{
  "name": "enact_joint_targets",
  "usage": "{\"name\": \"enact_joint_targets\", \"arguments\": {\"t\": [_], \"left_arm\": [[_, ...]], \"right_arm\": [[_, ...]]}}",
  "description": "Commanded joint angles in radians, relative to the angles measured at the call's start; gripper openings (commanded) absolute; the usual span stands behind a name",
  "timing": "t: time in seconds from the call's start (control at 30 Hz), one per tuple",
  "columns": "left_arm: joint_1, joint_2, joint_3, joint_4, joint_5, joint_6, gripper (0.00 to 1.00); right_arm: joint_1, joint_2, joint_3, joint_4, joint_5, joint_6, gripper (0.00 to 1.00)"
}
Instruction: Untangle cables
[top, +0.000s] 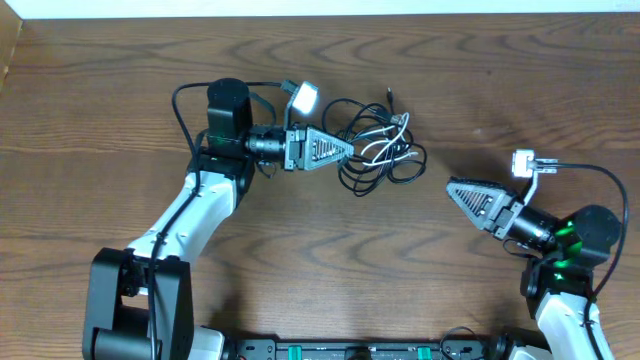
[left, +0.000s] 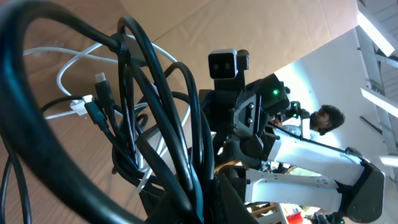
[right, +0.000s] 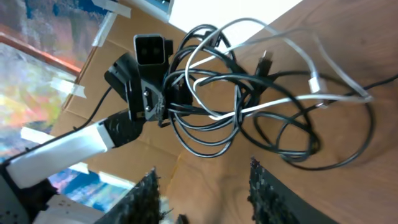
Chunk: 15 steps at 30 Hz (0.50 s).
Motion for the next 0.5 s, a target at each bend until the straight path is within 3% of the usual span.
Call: {"name": "enact_joint_targets", "arguments": {"t": [0.0, 0.2, 0.47], "left_arm": [[-0.036, -0.018, -0.016, 0.002, 0.067, 0.109, 0.08], [-0.101, -0.018, -0.016, 0.002, 0.066, 0.355, 0.08], [-0.119, -0.018, -0.016, 0.001, 0.026, 0.364, 0.08]], "right_arm": [[0.055, 0.000, 0.004, 0.027, 0.073, 0.025, 0.54], [0.107, 0.000, 0.004, 0.148, 0.078, -0.067, 0.59], [0.108, 0.003, 0.004, 0.132, 0.129, -0.004, 0.49]]}}
